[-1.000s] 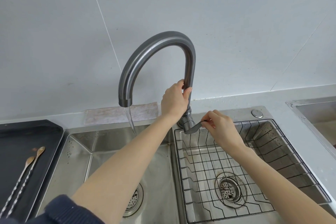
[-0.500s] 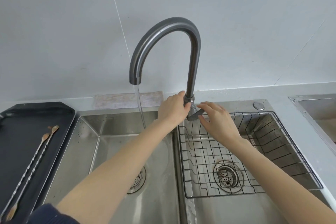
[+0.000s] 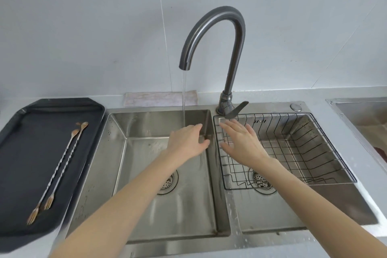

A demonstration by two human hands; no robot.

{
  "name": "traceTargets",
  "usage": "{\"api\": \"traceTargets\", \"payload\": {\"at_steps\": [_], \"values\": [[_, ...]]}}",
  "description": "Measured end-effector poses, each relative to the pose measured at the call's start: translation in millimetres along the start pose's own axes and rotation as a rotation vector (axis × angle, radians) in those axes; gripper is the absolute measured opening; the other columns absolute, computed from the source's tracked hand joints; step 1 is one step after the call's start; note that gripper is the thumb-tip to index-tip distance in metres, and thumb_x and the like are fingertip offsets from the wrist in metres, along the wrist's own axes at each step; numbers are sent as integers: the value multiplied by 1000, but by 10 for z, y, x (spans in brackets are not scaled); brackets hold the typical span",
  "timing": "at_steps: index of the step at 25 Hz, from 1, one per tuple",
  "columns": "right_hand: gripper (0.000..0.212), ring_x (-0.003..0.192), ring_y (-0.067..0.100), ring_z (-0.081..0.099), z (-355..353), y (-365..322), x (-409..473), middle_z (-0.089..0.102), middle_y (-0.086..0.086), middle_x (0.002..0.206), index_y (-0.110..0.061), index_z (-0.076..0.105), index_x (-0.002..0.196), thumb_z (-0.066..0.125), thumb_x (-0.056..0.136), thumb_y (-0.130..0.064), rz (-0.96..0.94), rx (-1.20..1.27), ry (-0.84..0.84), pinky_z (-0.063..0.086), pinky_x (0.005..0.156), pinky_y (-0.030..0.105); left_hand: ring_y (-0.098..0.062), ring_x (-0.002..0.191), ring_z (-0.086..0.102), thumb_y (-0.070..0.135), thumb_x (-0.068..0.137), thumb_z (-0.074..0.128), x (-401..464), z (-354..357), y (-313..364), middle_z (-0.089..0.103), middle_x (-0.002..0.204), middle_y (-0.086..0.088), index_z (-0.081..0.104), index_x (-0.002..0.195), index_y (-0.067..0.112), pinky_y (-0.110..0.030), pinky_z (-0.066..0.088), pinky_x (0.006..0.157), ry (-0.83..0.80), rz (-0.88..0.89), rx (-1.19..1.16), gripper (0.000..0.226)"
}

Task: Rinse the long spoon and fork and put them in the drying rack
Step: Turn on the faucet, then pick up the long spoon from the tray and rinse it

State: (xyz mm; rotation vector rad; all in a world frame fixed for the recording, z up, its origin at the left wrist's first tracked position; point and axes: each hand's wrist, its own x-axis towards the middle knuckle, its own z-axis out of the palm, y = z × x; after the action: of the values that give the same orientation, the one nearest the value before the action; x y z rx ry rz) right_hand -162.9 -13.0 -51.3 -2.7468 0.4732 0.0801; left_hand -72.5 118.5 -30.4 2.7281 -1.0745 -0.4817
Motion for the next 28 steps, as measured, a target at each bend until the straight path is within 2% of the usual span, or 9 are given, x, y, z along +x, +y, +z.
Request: {"api": "traceTargets", "payload": {"at_steps": [4,9,13,16,18,24,28], "values": [[62,147,20,5,127,-331,-88,16,2,158,-23,18,146,46,92,-36,13,-73,-94,2,119,47,-24,132,41,46,90,42,-240,45,-368,43,144,-4,27,142,17,-44,36,105,14,-27,23,61],[64,146,20,9,339,-826,-112,18,2,157,-23,19,146,47,91,-39,-16,-57,-92,3,119,44,-24,135,37,45,88,44,-530,49,-896,38,148,-4,25,143,17,-45,32,110,88,-61,20,64],[58,143,19,23,493,-1264,-85,26,5,154,-15,25,144,46,92,-33,-72,-8,-79,18,117,34,-24,134,38,42,90,43,-750,1,-1328,36,149,-5,26,142,15,-40,33,110,135,-79,-12,61],[52,134,23,38,594,-1605,-30,35,2,150,-15,31,141,44,93,-29,-65,45,-93,36,106,36,-23,133,40,39,91,42,-883,-56,-1665,38,148,-4,29,141,15,-38,36,106,169,-118,-45,57],[47,128,24,45,682,-1819,30,40,1,146,-16,35,139,42,93,-28,-69,57,-97,42,98,38,-25,130,42,39,92,42,-953,-85,-1886,40,146,-5,31,140,15,-38,39,102,168,-151,-57,55],[37,119,26,52,1010,-2448,246,52,3,134,-17,49,129,41,94,-25,-59,125,-134,45,92,38,-29,118,51,35,92,42,-1066,-156,-2553,51,134,-8,43,130,13,-42,46,92,161,-252,-94,44],[32,106,30,58,1185,-2828,401,62,9,116,-12,60,115,40,92,-19,-37,189,-160,50,88,40,-25,109,58,32,92,46,-1055,-128,-3010,58,124,-8,49,126,13,-39,49,87,177,-325,-130,39]]}}
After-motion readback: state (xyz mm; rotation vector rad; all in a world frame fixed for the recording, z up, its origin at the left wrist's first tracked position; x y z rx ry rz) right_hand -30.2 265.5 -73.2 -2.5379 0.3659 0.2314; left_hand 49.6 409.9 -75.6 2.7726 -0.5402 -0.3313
